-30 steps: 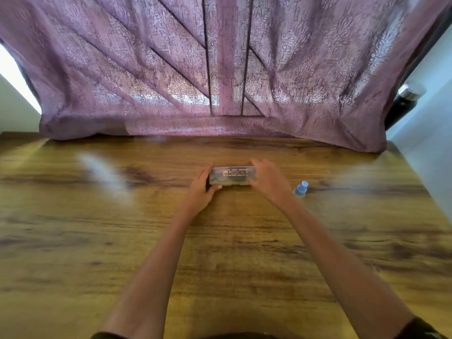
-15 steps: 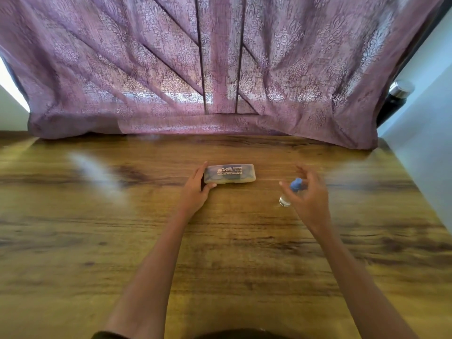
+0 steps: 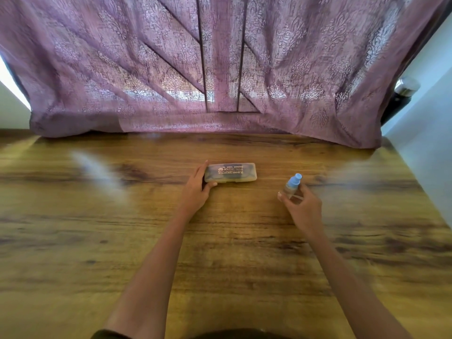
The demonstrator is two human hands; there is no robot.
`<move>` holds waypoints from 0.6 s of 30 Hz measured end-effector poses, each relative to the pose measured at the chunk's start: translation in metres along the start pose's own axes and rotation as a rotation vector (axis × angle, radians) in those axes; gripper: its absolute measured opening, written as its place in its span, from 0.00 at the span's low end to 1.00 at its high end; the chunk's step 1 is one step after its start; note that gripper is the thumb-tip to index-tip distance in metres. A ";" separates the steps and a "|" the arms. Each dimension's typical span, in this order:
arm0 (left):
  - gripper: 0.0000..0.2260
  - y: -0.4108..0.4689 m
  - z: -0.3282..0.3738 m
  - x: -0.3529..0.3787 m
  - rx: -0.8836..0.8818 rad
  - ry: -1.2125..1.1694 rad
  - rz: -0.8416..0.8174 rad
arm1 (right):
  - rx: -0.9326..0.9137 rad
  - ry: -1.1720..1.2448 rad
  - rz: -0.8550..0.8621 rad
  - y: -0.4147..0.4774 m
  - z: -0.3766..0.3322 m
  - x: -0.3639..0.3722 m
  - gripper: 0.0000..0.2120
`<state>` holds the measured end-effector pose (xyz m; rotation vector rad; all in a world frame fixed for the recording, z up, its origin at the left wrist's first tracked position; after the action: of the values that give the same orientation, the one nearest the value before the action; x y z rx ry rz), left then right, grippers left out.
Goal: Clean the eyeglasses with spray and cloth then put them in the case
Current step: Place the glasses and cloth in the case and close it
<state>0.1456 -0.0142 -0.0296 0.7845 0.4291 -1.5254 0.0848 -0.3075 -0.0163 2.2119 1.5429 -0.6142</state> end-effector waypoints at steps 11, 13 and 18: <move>0.30 0.001 -0.004 0.002 -0.006 0.011 0.009 | -0.031 -0.063 -0.092 0.049 -0.044 0.044 0.16; 0.30 0.001 -0.004 0.003 0.000 0.012 0.011 | -0.022 -0.077 -0.086 0.051 -0.045 0.048 0.16; 0.30 0.001 -0.005 0.003 0.005 0.022 0.011 | -0.003 -0.084 -0.082 0.050 -0.040 0.052 0.20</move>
<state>0.1473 -0.0131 -0.0347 0.8071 0.4368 -1.5090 0.1533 -0.2621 -0.0085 2.1014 1.5971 -0.7197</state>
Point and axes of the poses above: each hand's wrist, its own y-axis towards the middle knuckle, its own x-axis out of the palm, z = x × y, the point moved 5 cm from there along y, towards the middle knuckle, and after that the axes turned 2 degrees about x, right-handed, at the moved point
